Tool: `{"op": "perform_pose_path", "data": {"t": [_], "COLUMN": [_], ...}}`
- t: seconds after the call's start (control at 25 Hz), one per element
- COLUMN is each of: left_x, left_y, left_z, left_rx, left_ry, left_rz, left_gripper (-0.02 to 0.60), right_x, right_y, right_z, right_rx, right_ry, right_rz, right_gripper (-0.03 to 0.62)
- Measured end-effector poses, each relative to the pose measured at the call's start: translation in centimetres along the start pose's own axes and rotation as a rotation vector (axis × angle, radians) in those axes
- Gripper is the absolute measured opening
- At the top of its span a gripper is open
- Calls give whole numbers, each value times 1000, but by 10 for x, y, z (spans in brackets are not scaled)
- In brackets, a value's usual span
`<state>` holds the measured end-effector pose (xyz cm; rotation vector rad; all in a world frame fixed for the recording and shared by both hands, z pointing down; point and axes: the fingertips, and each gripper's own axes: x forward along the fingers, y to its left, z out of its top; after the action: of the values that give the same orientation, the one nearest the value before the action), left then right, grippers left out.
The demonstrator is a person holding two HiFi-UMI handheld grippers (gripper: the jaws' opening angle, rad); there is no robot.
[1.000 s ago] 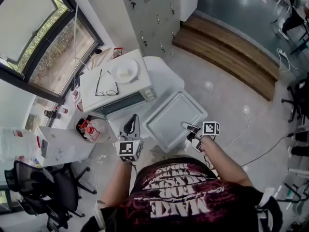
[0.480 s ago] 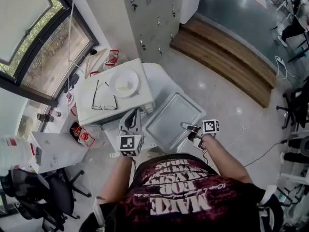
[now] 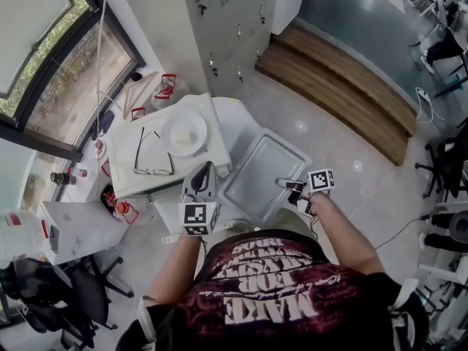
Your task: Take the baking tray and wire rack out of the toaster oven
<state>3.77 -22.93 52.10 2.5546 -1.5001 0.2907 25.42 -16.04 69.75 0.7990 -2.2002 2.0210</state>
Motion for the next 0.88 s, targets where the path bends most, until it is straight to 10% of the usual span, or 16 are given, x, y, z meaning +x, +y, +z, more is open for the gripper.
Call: {"op": "perform_pose_path", "data": {"t": [0.88], "left_x": [60], "left_y": [-25], "left_z": [10], "left_rx": [-79], "left_ry": [36], "left_rz": [392], "left_gripper": [6], "right_x": [46], "right_y": [-36], "right_z": [86], "right_rx": [-152], "right_ry": [528], "right_rz": [118], "right_gripper": [8]}}
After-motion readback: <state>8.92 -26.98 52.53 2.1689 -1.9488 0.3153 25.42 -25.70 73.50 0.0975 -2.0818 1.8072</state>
